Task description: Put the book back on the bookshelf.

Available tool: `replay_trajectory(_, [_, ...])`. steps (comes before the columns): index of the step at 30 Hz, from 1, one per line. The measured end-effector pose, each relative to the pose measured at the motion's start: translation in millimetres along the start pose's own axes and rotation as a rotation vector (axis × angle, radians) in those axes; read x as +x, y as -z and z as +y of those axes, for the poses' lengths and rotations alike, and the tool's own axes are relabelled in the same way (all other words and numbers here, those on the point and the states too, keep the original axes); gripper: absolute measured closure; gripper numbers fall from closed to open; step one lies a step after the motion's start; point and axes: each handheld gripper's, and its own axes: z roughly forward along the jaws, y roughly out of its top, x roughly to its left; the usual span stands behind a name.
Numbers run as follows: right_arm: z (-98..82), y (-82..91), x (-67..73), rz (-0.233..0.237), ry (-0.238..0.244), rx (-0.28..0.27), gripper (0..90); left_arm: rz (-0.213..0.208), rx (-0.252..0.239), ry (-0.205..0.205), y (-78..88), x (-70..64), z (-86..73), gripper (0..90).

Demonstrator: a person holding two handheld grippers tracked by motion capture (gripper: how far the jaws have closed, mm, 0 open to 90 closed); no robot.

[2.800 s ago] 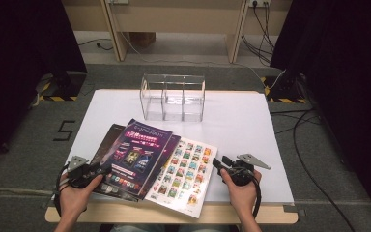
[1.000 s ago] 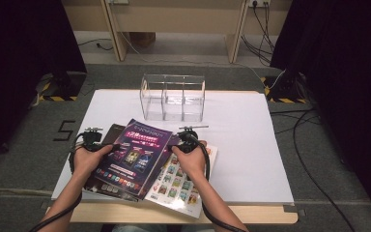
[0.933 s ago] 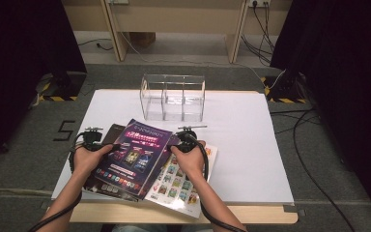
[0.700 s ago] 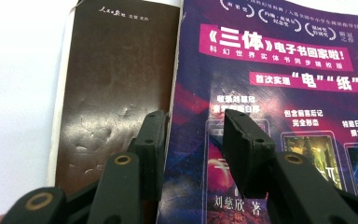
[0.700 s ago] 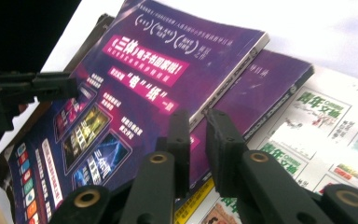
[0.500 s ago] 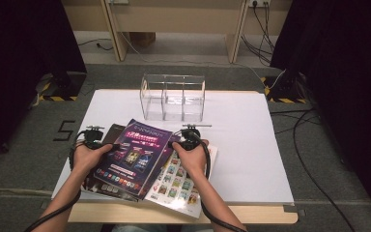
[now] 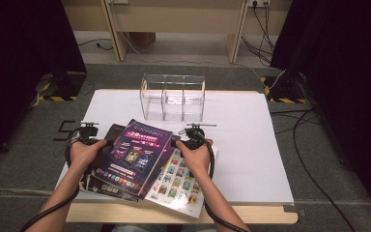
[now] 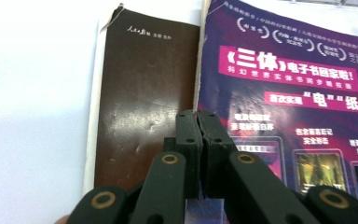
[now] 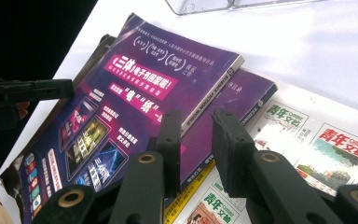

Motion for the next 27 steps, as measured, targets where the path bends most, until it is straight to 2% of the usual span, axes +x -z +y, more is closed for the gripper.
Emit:
replay_trajectory(2, [0.5,1.1,-1.9,-0.005,-0.007,-0.002,73.3,0.063,-0.019,-0.009,-1.2,-0.2,4.9,90.0])
replay_trajectory(3, [0.5,1.1,-1.9,-0.005,-0.007,-0.002,73.3,0.063,-0.019,-0.009,-1.2,-0.2,4.9,90.0])
replay_trajectory(4, [0.3,1.8,-2.3,-0.006,-0.011,-0.001,73.2,0.086,-0.02,-0.02,-1.3,-1.2,6.4,90.0])
replay_trajectory(5, [0.1,2.4,-3.2,-0.006,-0.012,-0.002,73.2,0.106,0.003,-0.047,-1.9,-3.0,7.8,90.0])
replay_trajectory(7, [-0.5,3.4,-5.1,-0.007,-0.015,-0.001,73.2,0.099,0.051,-0.067,-6.0,-7.5,8.5,90.0])
replay_trajectory(8, [-0.9,3.7,-7.4,-0.009,-0.014,-0.004,73.0,0.113,0.073,-0.096,-8.7,-9.5,9.4,90.0])
replay_trajectory(9, [-0.9,3.7,-7.4,-0.009,-0.014,-0.004,73.0,0.113,0.073,-0.096,-8.7,-9.5,9.4,90.0])
replay_trajectory(10, [-1.3,4.5,-8.6,-0.009,-0.024,-0.004,73.0,0.119,0.076,-0.125,-9.5,-11.1,9.3,90.0])
replay_trajectory(11, [-1.3,4.5,-8.6,-0.009,-0.024,-0.004,73.0,0.119,0.076,-0.125,-9.5,-11.1,9.3,90.0])
replay_trajectory(12, [-1.8,4.6,-10.5,-0.01,-0.016,-0.006,73.0,0.129,0.085,-0.177,-9.8,-15.3,8.9,90.0])
replay_trajectory(13, [-2.0,4.8,-11.3,-0.011,-0.021,-0.005,73.0,0.129,0.091,-0.195,-9.8,-18.1,9.0,90.0])
replay_trajectory(14, [-2.0,4.8,-11.3,-0.011,-0.021,-0.005,73.0,0.129,0.091,-0.195,-9.8,-18.1,9.0,90.0])
replay_trajectory(17, [-2.4,5.1,-15.0,-0.019,-0.026,-0.006,72.8,0.119,0.109,-0.251,-11.0,-28.9,9.5,90.0])
replay_trajectory(18, [-2.6,6.3,-17.1,-0.024,-0.029,-0.014,72.4,0.128,0.115,-0.279,-11.2,-33.0,9.5,90.0])
replay_trajectory(19, [-2.8,7.2,-17.5,-0.029,-0.037,-0.013,72.1,0.149,0.12,-0.334,-11.2,-40.6,9.0,90.0])
replay_trajectory(23, [-3.1,9.1,-20.9,-0.044,-0.047,-0.018,70.9,0.155,0.124,-0.375,-10.8,-49.9,6.2,90.0])
replay_trajectory(24, [-2.6,10.1,-22.8,-0.041,-0.06,-0.023,69.6,-0.009,0.128,-0.307,-11.8,-56.3,3.7,90.0])
replay_trajectory(25, [-2.6,10.1,-22.8,-0.041,-0.06,-0.023,69.6,-0.009,0.128,-0.307,-11.8,-56.3,3.7,90.0])
replay_trajectory(26, [-2.3,10.6,-23.4,-0.042,-0.064,-0.026,69.1,-0.08,0.142,-0.276,-15.1,-60.7,1.5,90.0])
replay_trajectory(27, [-2.1,10.9,-23.7,-0.041,-0.065,-0.026,68.6,0.042,0.136,-0.379,-18.2,-74.1,-1.5,90.0])
